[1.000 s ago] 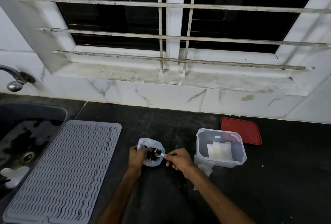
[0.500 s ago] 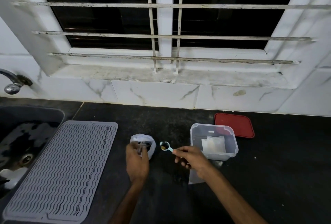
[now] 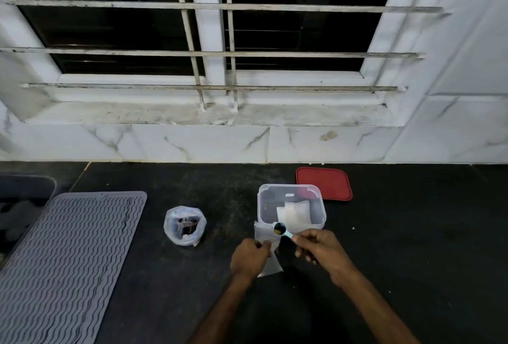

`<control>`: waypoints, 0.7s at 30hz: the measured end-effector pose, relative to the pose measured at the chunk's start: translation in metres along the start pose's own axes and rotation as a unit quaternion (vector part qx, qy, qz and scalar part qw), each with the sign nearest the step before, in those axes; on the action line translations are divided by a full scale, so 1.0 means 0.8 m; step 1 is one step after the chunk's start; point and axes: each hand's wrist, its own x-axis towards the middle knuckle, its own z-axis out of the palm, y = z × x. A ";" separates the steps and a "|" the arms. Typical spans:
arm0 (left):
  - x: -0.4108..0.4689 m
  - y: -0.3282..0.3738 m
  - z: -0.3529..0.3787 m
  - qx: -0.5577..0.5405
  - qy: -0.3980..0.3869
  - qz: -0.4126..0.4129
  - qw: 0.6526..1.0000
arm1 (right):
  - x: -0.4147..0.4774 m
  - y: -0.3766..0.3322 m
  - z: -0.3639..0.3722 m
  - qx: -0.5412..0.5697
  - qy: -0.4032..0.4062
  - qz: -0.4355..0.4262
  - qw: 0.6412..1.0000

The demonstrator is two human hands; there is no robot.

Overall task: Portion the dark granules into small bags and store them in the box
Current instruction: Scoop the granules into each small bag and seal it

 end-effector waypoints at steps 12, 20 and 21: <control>-0.008 0.002 0.001 -0.015 0.016 0.056 0.998 | 0.008 0.016 0.013 -0.055 -0.011 -0.020 0.998; -0.005 -0.014 -0.004 -0.019 -0.004 0.078 0.997 | 0.013 0.022 0.020 -0.147 -0.010 -0.063 0.987; -0.003 -0.015 -0.004 -0.014 -0.006 0.080 0.997 | 0.013 0.023 0.022 -0.173 -0.003 -0.070 0.982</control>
